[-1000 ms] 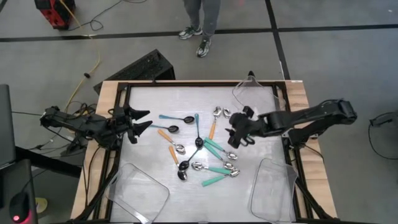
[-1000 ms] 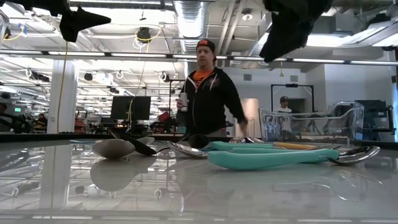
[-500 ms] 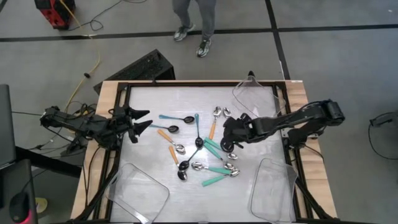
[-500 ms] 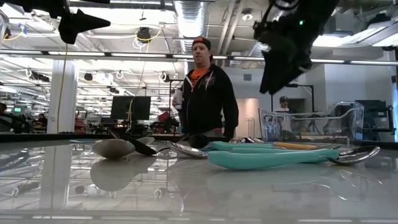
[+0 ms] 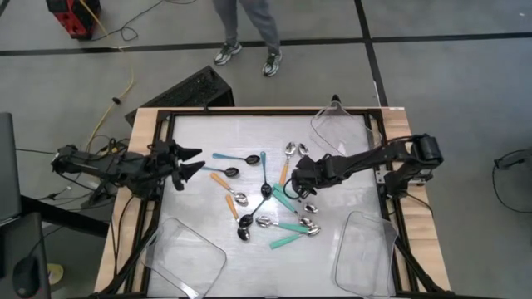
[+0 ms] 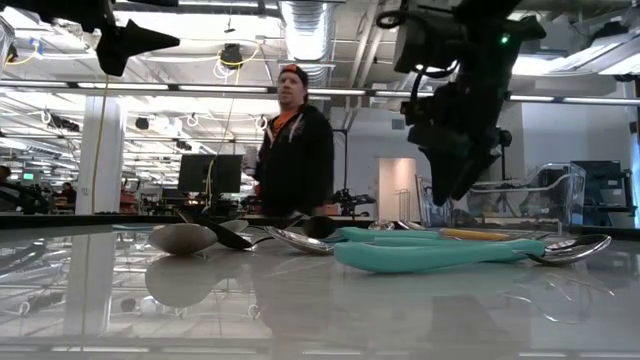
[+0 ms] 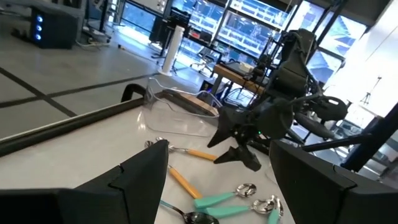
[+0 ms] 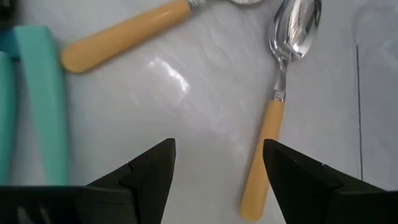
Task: Sort silverware by color (type)
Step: Put the yellow spoon into the top transparent bin
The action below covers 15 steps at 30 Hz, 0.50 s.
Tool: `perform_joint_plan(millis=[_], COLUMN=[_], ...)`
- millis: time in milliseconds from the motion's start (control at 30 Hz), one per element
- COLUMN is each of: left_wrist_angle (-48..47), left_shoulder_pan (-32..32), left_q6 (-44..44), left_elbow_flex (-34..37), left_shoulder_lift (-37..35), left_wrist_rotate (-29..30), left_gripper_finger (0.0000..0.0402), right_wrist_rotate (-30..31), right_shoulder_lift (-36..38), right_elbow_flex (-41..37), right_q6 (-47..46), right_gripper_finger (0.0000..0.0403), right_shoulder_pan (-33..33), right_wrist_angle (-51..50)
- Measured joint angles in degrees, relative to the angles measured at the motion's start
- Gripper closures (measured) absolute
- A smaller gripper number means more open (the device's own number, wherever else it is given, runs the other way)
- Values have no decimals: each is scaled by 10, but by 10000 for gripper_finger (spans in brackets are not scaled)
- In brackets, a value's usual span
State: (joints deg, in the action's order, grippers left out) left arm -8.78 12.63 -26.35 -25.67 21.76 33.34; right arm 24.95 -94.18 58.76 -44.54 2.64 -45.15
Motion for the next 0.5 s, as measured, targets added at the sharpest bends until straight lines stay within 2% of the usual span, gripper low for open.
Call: perform_joint_plan(millis=[233, 500], left_wrist_angle=[0, 0], left_shoulder_pan=[-25, -34], left_q6=[-8, -12], left_elbow_flex=[0, 0], left_shoulder_lift=[0, 0], left_wrist_rotate=[-34, -37], left_gripper_finger=[136, 136], right_wrist_rotate=[3, -8], right_shoulder_lift=[10, 2], right_elbow_flex=[0, 0], right_q6=[42, 76], right_gripper_finger=[132, 129], right_shoulder_pan=[-20, -45], right_wrist_angle=[-3, -25])
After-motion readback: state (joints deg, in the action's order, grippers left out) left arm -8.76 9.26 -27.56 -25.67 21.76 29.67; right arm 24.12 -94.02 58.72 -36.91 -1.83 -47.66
